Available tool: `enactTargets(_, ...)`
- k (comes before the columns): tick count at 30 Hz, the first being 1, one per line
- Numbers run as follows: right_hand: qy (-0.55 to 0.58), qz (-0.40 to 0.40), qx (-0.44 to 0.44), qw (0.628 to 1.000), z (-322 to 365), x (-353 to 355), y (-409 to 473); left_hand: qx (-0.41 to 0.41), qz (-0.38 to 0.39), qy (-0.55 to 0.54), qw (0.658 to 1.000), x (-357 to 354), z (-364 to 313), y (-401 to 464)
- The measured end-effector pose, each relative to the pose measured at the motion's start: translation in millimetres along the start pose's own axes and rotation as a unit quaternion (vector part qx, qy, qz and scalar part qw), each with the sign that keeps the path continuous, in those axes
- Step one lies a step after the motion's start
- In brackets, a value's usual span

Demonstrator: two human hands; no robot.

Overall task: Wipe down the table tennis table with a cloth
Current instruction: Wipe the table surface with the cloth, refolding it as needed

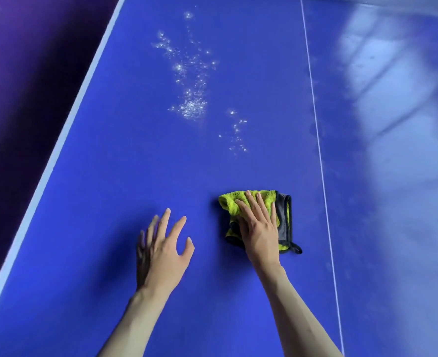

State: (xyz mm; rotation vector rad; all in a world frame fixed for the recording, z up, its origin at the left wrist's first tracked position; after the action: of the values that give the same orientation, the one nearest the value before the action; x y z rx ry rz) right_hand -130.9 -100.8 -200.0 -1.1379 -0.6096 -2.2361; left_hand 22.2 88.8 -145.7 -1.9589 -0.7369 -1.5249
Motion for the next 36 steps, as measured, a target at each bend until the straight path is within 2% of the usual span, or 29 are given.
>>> enactTargets(4, -0.001, -0.039, -0.045, 0.998, -89.5, 57.6, -7.8, 0.005, 0.044, -0.002, 0.999, -20.4, -44.1, 5.1)
enactTargets(7, -0.013, -0.067, -0.078, 0.995, -129.4, 86.2, -3.3, 0.015, 0.056, 0.008, 0.998, -25.4, -59.0, 5.8)
enactTargets(13, -0.009, -0.145, -0.187, 0.972, -116.2, 74.5, 17.5, -0.004, 0.050, -0.002, 0.999, -22.5, -50.6, 9.7)
enactTargets(15, 0.001, -0.139, -0.187, 0.972, -91.5, 55.6, 29.9, -0.025, 0.025, -0.028, 0.999, -22.4, -40.7, 9.3)
enactTargets(18, 0.000, -0.102, -0.116, 0.988, -35.5, 15.2, 51.9, -0.055, -0.014, -0.052, 0.997, -19.3, -15.6, 7.4)
enactTargets(21, 0.005, -0.069, -0.074, 0.995, 39.4, -36.4, 74.2, -0.043, -0.030, -0.026, 0.998, -9.6, 27.9, 10.8)
enactTargets(26, -0.002, -0.025, -0.006, 1.000, 162.5, -120.1, 105.0, 0.057, 0.041, 0.083, 0.994, 11.2, 126.5, 17.9)
enactTargets(29, -0.012, 0.004, 0.027, 1.000, 234.4, -171.1, 118.2, 0.066, 0.061, 0.097, 0.991, 15.6, 168.3, 15.9)
enactTargets(34, 0.003, 0.069, 0.115, 0.991, 353.4, -250.4, 128.8, 0.053, 0.048, 0.075, 0.995, 22.4, 198.7, 18.6)
enactTargets(36, -0.003, 0.085, 0.124, 0.989, 381.0, -270.3, 128.8, 0.086, 0.025, 0.005, 0.996, 16.1, 209.9, 18.5)
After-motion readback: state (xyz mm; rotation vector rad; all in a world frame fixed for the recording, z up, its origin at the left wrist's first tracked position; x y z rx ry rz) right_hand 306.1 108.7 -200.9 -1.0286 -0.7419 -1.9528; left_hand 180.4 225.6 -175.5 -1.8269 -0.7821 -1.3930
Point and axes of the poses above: each hand's wrist, its own y-axis towards the middle knuckle, its own x-axis out of the back of the hand, z = x × y, the point moved 2 cm from there along y, towards the middle knuckle, and after that the axes turned 4 degrees about y, right-handed, at the moved point
